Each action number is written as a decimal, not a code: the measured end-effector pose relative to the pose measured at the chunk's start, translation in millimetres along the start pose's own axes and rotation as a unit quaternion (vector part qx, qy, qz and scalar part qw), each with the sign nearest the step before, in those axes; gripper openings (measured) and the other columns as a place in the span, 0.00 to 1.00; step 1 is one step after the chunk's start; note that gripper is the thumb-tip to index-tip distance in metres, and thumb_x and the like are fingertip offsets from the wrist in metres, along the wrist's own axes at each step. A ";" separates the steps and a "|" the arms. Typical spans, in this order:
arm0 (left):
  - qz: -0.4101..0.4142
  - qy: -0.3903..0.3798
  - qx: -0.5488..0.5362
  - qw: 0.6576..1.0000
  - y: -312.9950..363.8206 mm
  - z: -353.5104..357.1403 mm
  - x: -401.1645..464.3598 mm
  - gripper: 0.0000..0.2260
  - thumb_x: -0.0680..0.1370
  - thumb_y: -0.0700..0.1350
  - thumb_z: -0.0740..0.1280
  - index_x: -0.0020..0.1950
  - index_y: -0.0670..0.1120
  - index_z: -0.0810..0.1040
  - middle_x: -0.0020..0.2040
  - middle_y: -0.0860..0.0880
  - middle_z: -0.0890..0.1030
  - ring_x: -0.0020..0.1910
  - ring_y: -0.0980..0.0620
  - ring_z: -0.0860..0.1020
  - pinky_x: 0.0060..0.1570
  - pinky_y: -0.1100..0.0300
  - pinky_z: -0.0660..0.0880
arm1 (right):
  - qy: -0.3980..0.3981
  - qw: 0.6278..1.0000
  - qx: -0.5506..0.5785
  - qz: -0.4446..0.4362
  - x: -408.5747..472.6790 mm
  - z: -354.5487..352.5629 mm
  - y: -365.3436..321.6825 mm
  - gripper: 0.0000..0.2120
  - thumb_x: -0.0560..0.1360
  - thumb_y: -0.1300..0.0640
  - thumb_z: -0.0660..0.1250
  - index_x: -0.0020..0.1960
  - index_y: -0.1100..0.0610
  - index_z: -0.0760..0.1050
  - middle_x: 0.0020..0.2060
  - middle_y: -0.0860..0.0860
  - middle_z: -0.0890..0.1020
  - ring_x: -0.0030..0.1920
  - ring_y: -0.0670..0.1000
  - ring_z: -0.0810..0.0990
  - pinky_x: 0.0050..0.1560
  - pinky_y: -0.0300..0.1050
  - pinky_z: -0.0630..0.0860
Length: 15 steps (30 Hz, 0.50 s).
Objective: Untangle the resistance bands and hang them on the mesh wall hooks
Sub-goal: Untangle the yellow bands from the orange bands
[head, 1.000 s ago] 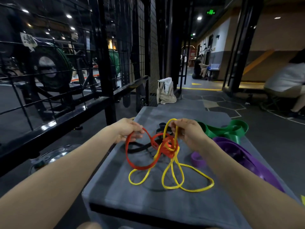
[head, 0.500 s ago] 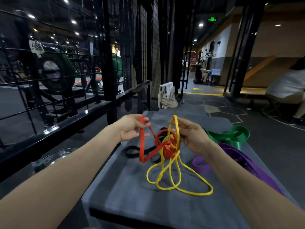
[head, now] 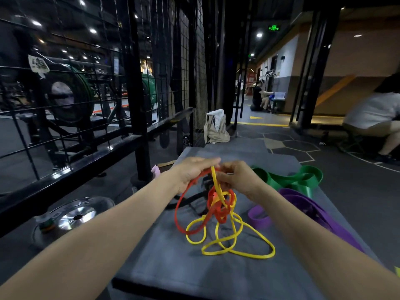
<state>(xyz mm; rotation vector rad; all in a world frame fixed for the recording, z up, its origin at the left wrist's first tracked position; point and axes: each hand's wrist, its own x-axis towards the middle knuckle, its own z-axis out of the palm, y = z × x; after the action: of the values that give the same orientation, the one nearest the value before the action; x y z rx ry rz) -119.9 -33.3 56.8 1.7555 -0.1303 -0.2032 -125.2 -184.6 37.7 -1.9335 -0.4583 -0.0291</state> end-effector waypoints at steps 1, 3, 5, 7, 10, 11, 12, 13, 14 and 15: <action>0.013 0.026 -0.008 1.000 -5.0 -1.1 3.6 0.06 0.76 0.46 0.67 0.40 0.47 0.77 0.24 0.59 0.76 0.27 0.62 0.71 0.28 0.67 0.64 | 0.027 0.998 -0.064 -0.006 1.6 -0.9 1.8 0.07 0.75 0.60 0.67 0.38 0.56 0.76 0.27 0.50 0.76 0.24 0.41 0.73 0.34 0.42 0.73; 0.010 0.067 -0.034 0.997 -14.9 -7.8 9.1 0.05 0.77 0.43 0.67 0.41 0.45 0.76 0.27 0.56 0.78 0.27 0.61 0.73 0.28 0.69 0.68 | 0.135 0.982 -0.129 -0.004 5.3 -6.9 6.2 0.14 0.75 0.54 0.67 0.31 0.52 0.72 0.25 0.47 0.73 0.25 0.43 0.70 0.33 0.42 0.68; -0.006 0.112 -0.023 0.993 -25.2 -20.7 11.6 0.05 0.78 0.44 0.65 0.43 0.45 0.76 0.35 0.51 0.76 0.32 0.58 0.72 0.33 0.65 0.68 | 0.264 0.962 -0.064 0.030 7.3 -20.7 12.2 0.18 0.78 0.53 0.64 0.30 0.54 0.69 0.24 0.50 0.71 0.25 0.48 0.69 0.31 0.42 0.64; -0.042 0.143 -0.053 0.987 -35.5 -30.0 14.2 0.05 0.80 0.44 0.61 0.46 0.46 0.75 0.38 0.50 0.75 0.35 0.57 0.74 0.40 0.63 0.70 | 0.349 0.933 0.041 0.080 8.7 -32.9 23.1 0.20 0.80 0.54 0.59 0.30 0.58 0.66 0.25 0.53 0.70 0.24 0.51 0.67 0.28 0.41 0.62; -0.073 0.161 -0.101 0.979 -44.4 -32.0 19.6 0.07 0.82 0.43 0.57 0.54 0.44 0.73 0.35 0.49 0.72 0.32 0.54 0.72 0.36 0.59 0.73 | 0.417 0.874 0.195 0.157 13.9 -34.9 39.9 0.18 0.82 0.56 0.54 0.33 0.58 0.63 0.25 0.54 0.71 0.17 0.46 0.69 0.21 0.34 0.64; -0.067 0.176 -0.085 0.978 -46.8 -33.1 22.7 0.09 0.82 0.43 0.56 0.55 0.42 0.74 0.35 0.48 0.70 0.31 0.53 0.70 0.33 0.59 0.72 | 0.426 0.849 0.262 0.172 14.6 -33.4 43.6 0.17 0.82 0.57 0.53 0.34 0.58 0.62 0.23 0.54 0.71 0.14 0.43 0.67 0.18 0.31 0.63; -0.057 0.196 -0.046 0.978 -48.6 -35.0 25.3 0.12 0.81 0.43 0.57 0.58 0.38 0.74 0.35 0.48 0.70 0.32 0.51 0.70 0.34 0.59 0.72 | 0.435 0.827 0.305 0.182 15.1 -33.4 48.4 0.16 0.82 0.59 0.51 0.36 0.57 0.61 0.22 0.54 0.72 0.12 0.42 0.66 0.17 0.28 0.62; -0.051 0.219 -0.002 0.974 -50.5 -38.4 25.1 0.14 0.81 0.44 0.58 0.60 0.36 0.74 0.36 0.46 0.72 0.35 0.47 0.73 0.38 0.56 0.74 | 0.444 0.814 0.323 0.191 13.7 -35.4 52.8 0.15 0.82 0.60 0.50 0.36 0.57 0.61 0.24 0.54 0.73 0.11 0.41 0.65 0.16 0.27 0.62; -0.050 0.239 0.035 0.969 -52.4 -42.9 24.6 0.16 0.80 0.45 0.59 0.60 0.34 0.74 0.40 0.41 0.77 0.42 0.42 0.76 0.46 0.53 0.75 | 0.454 0.806 0.321 0.201 11.5 -39.4 58.1 0.15 0.82 0.60 0.49 0.36 0.57 0.61 0.26 0.55 0.73 0.11 0.41 0.64 0.16 0.27 0.60; -0.060 0.265 0.054 0.961 -57.1 -50.3 26.4 0.18 0.80 0.46 0.60 0.61 0.32 0.73 0.48 0.36 0.79 0.50 0.38 0.77 0.51 0.50 0.75 | 0.462 0.802 0.314 0.212 7.2 -44.9 62.2 0.16 0.82 0.61 0.49 0.36 0.57 0.61 0.28 0.55 0.73 0.12 0.42 0.65 0.16 0.27 0.59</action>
<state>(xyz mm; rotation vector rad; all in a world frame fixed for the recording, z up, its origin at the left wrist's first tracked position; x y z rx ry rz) -85.0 20.8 8.3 1.8685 0.3598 0.1942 -89.5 -243.1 2.5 -1.1164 0.5751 -0.4533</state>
